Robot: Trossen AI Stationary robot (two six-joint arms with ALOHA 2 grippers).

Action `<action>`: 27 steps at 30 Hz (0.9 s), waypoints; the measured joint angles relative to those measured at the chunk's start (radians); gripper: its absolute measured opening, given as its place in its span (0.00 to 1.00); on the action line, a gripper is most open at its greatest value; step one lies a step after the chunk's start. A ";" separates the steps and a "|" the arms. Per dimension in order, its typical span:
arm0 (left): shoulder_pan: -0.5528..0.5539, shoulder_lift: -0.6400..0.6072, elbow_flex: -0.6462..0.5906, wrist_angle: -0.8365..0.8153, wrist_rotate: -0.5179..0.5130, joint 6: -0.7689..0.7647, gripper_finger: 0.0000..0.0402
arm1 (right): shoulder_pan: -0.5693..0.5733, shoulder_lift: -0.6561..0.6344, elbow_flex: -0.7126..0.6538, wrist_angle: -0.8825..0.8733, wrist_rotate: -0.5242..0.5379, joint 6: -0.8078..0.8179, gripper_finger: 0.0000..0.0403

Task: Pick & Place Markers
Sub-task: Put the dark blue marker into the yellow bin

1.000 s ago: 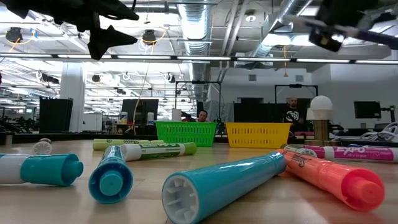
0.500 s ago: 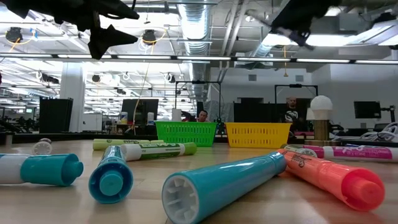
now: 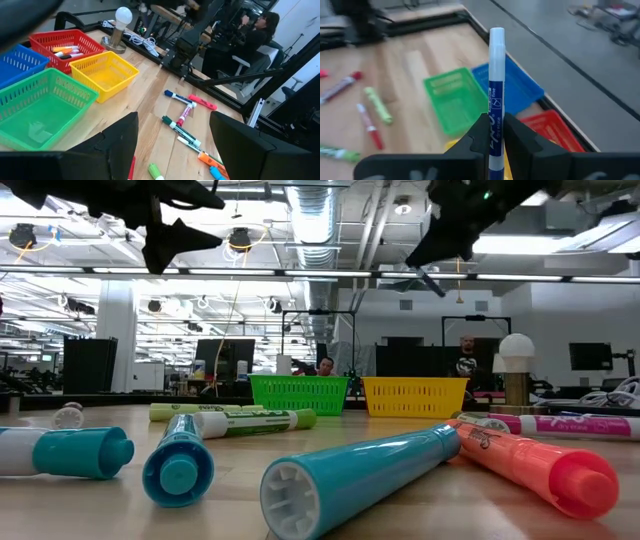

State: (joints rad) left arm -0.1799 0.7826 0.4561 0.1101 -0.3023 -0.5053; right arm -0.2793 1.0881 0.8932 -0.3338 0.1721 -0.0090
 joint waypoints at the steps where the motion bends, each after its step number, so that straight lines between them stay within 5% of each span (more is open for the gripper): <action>1: 0.000 0.000 0.000 0.002 -0.008 0.000 0.61 | -0.019 0.013 0.000 -0.001 -0.005 -0.001 0.09; 10: 0.000 0.000 0.000 0.004 -0.094 0.001 0.61 | -0.100 0.200 0.000 0.011 -0.100 -0.026 0.09; 27: 0.000 0.000 0.000 0.004 -0.098 0.003 0.61 | -0.121 0.413 0.000 0.026 -0.166 0.035 0.09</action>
State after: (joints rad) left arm -0.1795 0.7826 0.4561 0.1139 -0.3999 -0.5019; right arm -0.4000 1.5006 0.8928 -0.3074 0.0063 0.0264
